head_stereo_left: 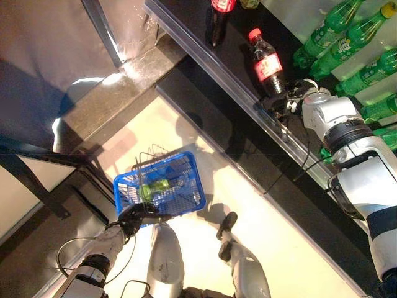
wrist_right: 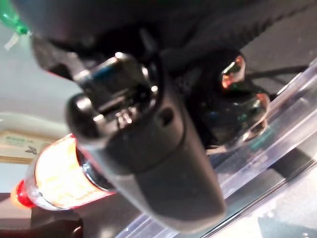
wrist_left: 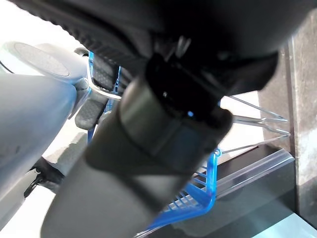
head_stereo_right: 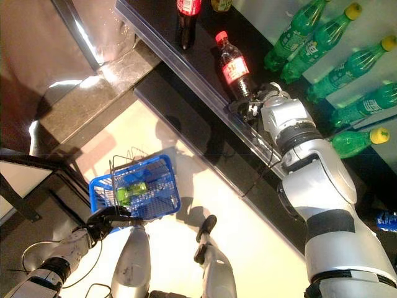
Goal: Pick up the drink and place into the basket.
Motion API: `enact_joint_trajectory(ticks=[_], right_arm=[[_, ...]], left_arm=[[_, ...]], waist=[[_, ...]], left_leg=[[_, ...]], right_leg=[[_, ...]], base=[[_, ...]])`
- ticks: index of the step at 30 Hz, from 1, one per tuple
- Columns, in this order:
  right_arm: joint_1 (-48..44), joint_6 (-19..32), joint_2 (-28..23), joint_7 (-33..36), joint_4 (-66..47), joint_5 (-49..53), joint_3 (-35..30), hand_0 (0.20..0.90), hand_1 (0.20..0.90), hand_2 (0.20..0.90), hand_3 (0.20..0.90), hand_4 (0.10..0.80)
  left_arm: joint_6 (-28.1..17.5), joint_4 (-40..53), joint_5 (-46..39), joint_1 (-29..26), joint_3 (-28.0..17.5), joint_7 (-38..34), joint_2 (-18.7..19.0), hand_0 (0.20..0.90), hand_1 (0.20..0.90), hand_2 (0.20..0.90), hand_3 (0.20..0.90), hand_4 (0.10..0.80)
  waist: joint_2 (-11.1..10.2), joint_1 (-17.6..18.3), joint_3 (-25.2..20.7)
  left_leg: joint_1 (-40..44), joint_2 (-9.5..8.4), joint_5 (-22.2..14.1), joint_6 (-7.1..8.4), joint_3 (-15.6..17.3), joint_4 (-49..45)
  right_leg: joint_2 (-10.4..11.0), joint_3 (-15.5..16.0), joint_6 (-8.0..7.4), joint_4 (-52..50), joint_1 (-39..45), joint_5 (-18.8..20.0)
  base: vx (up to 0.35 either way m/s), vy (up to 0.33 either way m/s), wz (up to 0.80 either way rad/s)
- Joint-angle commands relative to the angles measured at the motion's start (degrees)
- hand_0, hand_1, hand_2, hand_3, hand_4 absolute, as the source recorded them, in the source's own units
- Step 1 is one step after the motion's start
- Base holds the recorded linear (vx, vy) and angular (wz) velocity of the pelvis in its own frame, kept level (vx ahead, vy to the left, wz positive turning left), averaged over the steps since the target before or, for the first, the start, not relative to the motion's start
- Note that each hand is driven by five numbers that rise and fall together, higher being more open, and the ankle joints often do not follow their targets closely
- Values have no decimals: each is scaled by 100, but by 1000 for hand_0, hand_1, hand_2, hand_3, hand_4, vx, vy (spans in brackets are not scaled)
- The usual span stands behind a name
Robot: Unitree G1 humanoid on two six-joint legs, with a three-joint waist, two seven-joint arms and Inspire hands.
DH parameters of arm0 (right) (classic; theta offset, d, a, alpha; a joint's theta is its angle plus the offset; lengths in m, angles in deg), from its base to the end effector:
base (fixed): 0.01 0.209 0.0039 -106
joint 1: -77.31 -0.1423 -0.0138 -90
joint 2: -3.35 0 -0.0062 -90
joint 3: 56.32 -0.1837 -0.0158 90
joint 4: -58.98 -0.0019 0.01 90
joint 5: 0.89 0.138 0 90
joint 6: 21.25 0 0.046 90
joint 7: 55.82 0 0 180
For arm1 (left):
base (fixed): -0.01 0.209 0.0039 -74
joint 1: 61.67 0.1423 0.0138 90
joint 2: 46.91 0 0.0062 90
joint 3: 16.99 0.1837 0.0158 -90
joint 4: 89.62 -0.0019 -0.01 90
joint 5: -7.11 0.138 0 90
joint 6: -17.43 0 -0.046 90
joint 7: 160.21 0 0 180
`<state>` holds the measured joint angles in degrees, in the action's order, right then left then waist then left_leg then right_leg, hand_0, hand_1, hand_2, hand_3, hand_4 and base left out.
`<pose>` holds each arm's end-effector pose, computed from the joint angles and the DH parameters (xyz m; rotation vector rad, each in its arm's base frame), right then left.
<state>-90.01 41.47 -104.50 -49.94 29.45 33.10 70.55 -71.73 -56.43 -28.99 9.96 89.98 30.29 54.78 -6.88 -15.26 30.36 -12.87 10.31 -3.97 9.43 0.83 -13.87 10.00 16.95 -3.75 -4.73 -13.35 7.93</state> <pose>0.3727 -0.2016 0.2425 -0.4028 0.2666 -0.1634 0.2140 0.2651 -0.0315 -0.0527 0.6807 0.0265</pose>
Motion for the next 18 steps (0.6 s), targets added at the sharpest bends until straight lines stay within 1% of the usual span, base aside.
enact_joint_trajectory(ticks=[1,6,18], right_arm=[[-491,666,-804,230,-744,142,-118,300,300,300,200,100],[-288,779,-898,337,-1235,117,-162,300,300,300,200,100],[-32,971,-996,569,-2018,-51,-352,300,300,300,200,100]], left_arm=[[-324,407,-9,371,186,250,245,300,300,300,200,100],[-369,382,-30,390,158,211,196,300,300,300,200,100],[-413,346,-27,413,107,183,143,300,300,300,200,100]], waist=[[16,-27,-249],[32,69,-288],[44,193,-357]], left_leg=[[-232,-4,314,-333,81,-14],[-193,-10,307,-343,120,-6],[-81,-21,316,-349,179,90]], right_leg=[[645,292,-663,-613,309,-503],[657,255,-662,-607,316,-506],[645,215,-670,-540,371,-504]], base=[[0,0,0],[0,0,0],[-2,-2,-1]])
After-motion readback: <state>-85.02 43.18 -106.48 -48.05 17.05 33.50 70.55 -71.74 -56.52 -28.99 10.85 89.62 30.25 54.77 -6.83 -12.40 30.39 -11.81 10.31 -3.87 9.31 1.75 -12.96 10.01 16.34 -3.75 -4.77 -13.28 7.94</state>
